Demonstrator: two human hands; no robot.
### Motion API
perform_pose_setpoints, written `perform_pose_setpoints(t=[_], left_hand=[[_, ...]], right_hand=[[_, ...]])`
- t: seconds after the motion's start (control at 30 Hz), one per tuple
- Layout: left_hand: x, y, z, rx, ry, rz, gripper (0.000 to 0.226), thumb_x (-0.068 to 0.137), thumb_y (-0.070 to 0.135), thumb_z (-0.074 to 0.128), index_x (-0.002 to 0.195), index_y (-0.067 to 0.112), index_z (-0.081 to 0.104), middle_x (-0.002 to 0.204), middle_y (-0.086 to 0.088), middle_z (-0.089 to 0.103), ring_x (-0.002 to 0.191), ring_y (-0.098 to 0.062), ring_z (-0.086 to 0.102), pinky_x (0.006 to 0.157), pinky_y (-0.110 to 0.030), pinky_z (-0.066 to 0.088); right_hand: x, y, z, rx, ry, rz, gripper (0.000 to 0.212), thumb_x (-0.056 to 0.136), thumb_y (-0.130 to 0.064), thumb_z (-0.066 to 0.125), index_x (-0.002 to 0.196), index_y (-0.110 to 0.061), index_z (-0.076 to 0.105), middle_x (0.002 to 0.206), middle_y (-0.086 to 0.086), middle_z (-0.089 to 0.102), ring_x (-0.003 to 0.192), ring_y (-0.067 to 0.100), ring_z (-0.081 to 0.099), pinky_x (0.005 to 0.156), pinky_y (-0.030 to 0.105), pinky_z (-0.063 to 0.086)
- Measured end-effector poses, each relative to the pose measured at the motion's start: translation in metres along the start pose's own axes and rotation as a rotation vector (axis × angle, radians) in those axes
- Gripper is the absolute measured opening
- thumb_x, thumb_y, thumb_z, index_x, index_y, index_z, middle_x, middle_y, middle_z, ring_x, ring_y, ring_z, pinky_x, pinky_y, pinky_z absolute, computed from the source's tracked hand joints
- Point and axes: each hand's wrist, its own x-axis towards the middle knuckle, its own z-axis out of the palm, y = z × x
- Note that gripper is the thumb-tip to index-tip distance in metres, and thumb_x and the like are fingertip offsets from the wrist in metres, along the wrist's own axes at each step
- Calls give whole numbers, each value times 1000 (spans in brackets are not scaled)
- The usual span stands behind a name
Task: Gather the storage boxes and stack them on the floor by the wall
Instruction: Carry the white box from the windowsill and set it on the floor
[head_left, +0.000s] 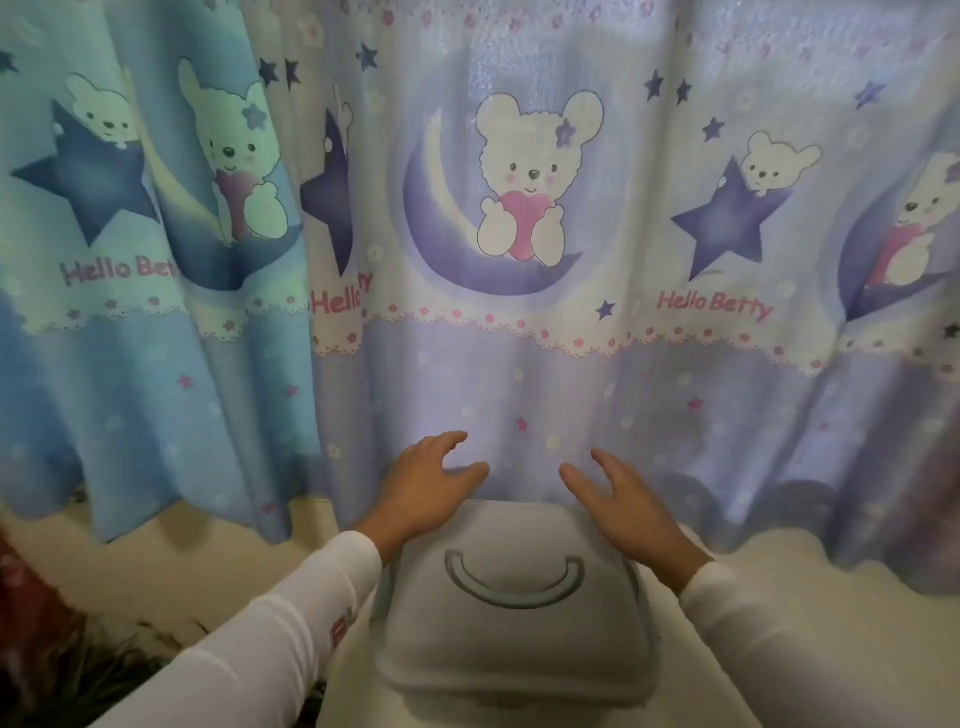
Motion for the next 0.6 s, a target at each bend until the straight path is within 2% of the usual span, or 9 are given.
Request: perform_pose_setpoints(t=[0.17, 0.27, 0.4, 0.5, 0.6], left_hand=[[-18, -24, 12, 101, 8, -64, 74, 85, 61, 58, 147, 25, 38, 153, 1, 40, 140, -22, 34, 112, -34, 27], [-28, -35, 17, 136, 10, -85, 83, 82, 69, 54, 150, 28, 31, 158, 0, 33, 144, -23, 28, 115, -36, 24], [-43, -43, 21, 121, -49, -156, 98, 74, 82, 44, 154, 30, 21, 163, 0, 21, 148, -23, 19, 117, -41, 21], [-51, -50, 24, 107, -68, -205, 108, 66, 88, 39, 154, 30, 18, 164, 2, 18, 148, -24, 20, 116, -44, 24], [-57, -55, 29, 54, -65, -215, 104, 71, 83, 48, 154, 29, 16, 163, 3, 20, 145, -26, 26, 114, -46, 31]], right_hand=[[-11, 22, 12, -61, 1, 59, 90, 77, -77, 44, 149, -25, 28, 156, 2, 30, 141, 25, 30, 112, 44, 25], [-19, 26, 18, -91, 5, 78, 103, 66, -85, 37, 149, -26, 26, 156, 3, 30, 139, 27, 33, 111, 46, 29], [-30, 35, 26, -110, -13, 107, 109, 61, -88, 35, 150, -26, 23, 159, 2, 24, 141, 28, 29, 112, 48, 28], [-36, 38, 28, -93, -26, 125, 108, 62, -86, 38, 151, -27, 21, 160, 2, 20, 143, 27, 26, 113, 46, 25], [-43, 40, 30, -43, -48, 130, 106, 64, -82, 43, 151, -28, 17, 160, 2, 20, 141, 27, 28, 112, 44, 27]])
